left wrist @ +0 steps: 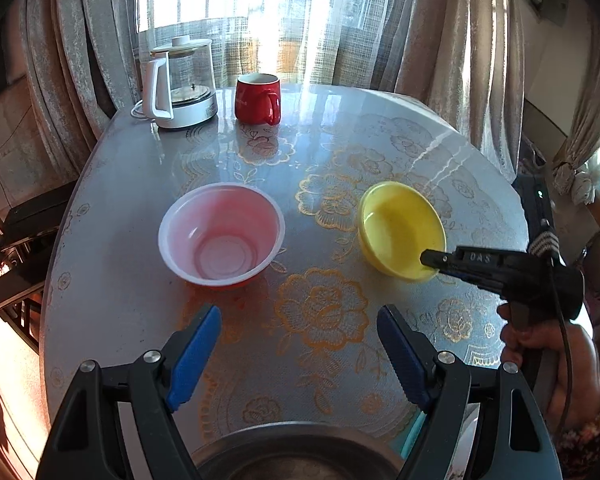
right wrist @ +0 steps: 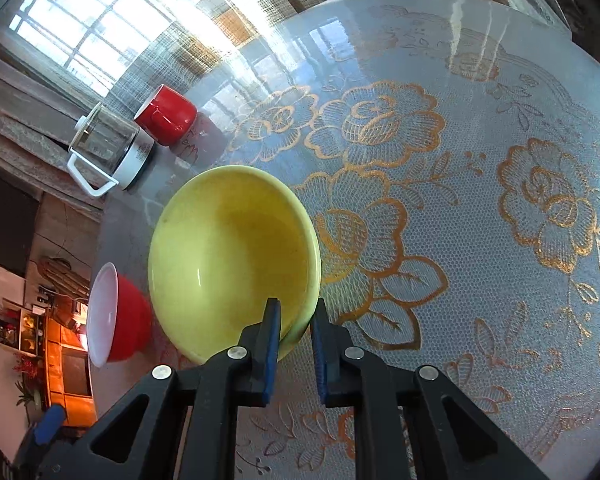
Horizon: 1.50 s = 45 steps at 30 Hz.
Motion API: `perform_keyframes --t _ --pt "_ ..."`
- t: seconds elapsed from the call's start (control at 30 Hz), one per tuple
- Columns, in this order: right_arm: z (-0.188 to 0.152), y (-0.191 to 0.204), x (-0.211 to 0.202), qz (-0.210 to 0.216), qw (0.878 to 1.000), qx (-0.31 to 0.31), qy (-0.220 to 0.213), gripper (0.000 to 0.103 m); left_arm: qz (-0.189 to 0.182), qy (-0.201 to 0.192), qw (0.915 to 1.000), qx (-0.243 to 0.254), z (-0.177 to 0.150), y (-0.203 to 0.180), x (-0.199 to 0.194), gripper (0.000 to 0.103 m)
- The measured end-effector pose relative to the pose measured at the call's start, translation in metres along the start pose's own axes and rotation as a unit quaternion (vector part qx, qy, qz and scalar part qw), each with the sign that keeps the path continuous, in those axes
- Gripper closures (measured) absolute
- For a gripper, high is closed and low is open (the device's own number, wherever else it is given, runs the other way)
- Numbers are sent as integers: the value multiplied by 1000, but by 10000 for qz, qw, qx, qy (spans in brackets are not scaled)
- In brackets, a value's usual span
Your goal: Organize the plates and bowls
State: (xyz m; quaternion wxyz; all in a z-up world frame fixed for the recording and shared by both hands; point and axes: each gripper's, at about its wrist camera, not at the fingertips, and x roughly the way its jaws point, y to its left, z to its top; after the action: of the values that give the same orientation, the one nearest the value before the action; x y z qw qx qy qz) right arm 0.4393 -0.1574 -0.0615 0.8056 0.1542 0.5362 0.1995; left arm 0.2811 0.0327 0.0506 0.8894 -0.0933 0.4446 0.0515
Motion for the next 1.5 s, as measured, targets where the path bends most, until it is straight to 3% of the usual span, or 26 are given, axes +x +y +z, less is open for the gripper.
perform_keyframes --t 0.27,0.5,0.7,0.73,0.93,1.23,1.5 --pt "-15 -5 -15 -30 9997 -242 49 88 -3 799 9968 1 26 -26 62 23" --pt "-20 -12 -21 28 9995 -305 89 88 -32 857 9963 -28 34 -44 91 27" --pt "-21 -14 -25 46 9994 -351 66 88 -176 1146 9932 -54 34 -55 110 52" --pt "-21 -13 -26 48 9993 -369 64 88 -134 1194 9928 -4 33 -57 113 63" --pt "-26 -7 -27 90 9989 -454 44 88 -46 1067 9932 465 27 -70 108 87" --pt "-37 1 -32 75 9990 -443 20 88 -55 930 9939 587 16 -65 95 88" --pt "-55 19 -49 131 9982 -580 -92 88 -9 620 9962 619 -6 -58 58 88"
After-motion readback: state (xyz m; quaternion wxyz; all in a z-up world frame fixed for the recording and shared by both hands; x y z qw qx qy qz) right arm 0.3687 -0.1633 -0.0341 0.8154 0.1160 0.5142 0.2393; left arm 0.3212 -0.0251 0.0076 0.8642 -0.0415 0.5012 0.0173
